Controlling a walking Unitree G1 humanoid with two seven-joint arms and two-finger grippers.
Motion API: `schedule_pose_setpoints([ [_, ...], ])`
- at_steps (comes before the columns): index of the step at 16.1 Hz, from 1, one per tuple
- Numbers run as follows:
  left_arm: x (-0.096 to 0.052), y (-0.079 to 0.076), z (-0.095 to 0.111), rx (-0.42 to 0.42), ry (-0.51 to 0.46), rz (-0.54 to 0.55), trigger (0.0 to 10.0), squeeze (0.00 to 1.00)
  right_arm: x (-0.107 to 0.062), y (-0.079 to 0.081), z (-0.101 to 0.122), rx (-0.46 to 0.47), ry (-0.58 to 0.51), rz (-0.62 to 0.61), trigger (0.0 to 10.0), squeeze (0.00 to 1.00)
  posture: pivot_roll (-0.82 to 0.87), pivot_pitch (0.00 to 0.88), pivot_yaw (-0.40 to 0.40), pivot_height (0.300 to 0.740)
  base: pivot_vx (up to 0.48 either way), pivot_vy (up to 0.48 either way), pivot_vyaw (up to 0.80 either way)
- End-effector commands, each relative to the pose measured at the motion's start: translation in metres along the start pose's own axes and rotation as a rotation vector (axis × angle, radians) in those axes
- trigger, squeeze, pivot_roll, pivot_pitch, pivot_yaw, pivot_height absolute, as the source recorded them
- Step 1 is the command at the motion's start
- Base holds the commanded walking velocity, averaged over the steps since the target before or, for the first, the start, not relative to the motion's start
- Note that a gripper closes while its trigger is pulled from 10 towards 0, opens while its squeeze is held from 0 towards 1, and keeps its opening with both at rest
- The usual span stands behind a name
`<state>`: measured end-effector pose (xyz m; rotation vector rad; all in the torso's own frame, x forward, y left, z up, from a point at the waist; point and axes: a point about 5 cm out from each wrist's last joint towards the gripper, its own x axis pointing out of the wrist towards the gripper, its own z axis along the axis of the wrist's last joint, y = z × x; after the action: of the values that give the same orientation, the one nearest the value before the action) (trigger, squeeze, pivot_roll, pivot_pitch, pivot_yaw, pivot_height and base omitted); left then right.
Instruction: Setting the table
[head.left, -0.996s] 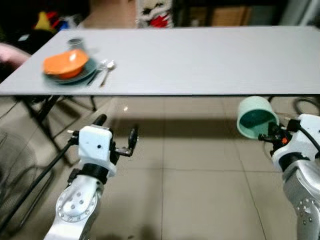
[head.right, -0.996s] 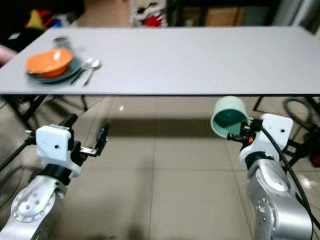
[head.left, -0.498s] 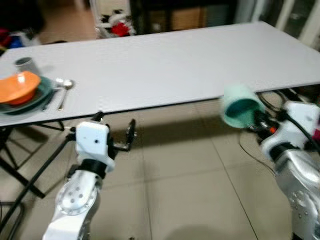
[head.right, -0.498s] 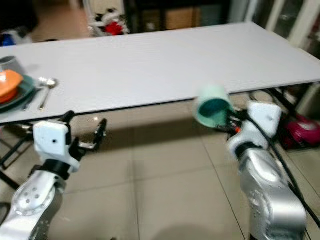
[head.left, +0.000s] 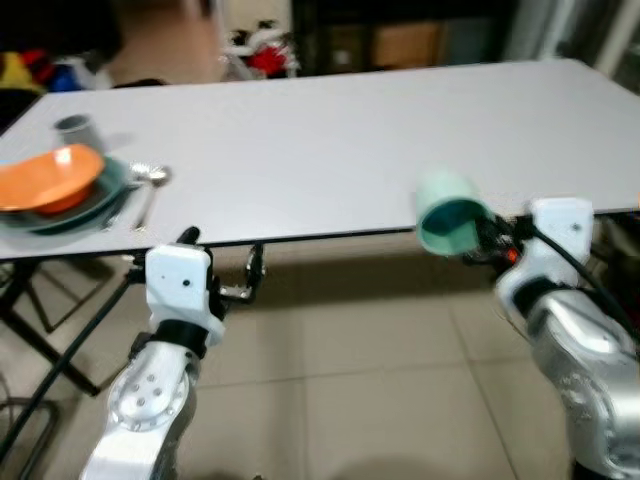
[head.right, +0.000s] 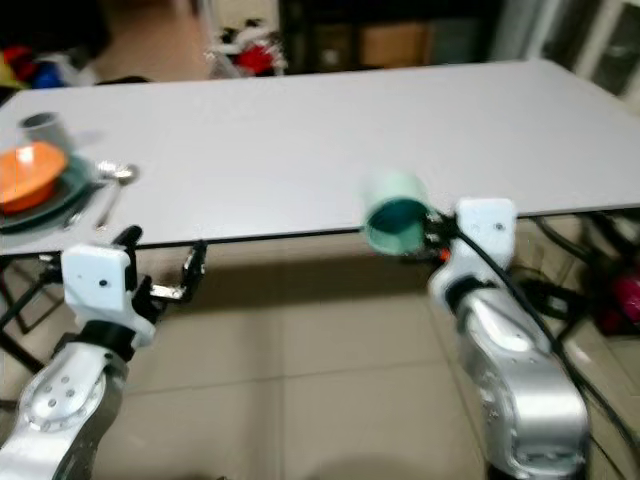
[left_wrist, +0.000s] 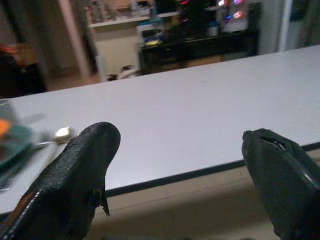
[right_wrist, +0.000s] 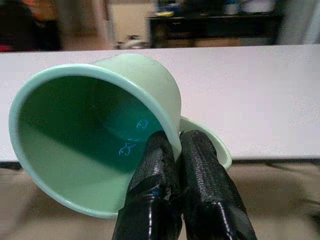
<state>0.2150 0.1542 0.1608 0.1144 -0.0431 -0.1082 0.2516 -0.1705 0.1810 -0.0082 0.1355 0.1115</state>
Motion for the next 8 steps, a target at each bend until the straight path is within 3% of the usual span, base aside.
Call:
schedule_pose_setpoints([
  [1, 0.0002, -0.0018, 0.0012, 0.004, 0.001, -0.013, 10.0, 0.0, -0.0016, -0.0085, 0.0032, -0.008, -0.009, -0.039, 10.0, 0.0, -0.14, 0.027, 0.048, 0.74, 0.364, 0.0, 0.0],
  [8, 0.0025, -0.0059, 0.0035, 0.02, -0.007, -0.06, 10.0, 0.0, 0.0034, -0.0038, -0.0029, -0.003, 0.046, -0.016, 10.0, 0.0, -0.14, 0.021, 0.053, 0.74, 0.364, 0.0, 0.0],
])
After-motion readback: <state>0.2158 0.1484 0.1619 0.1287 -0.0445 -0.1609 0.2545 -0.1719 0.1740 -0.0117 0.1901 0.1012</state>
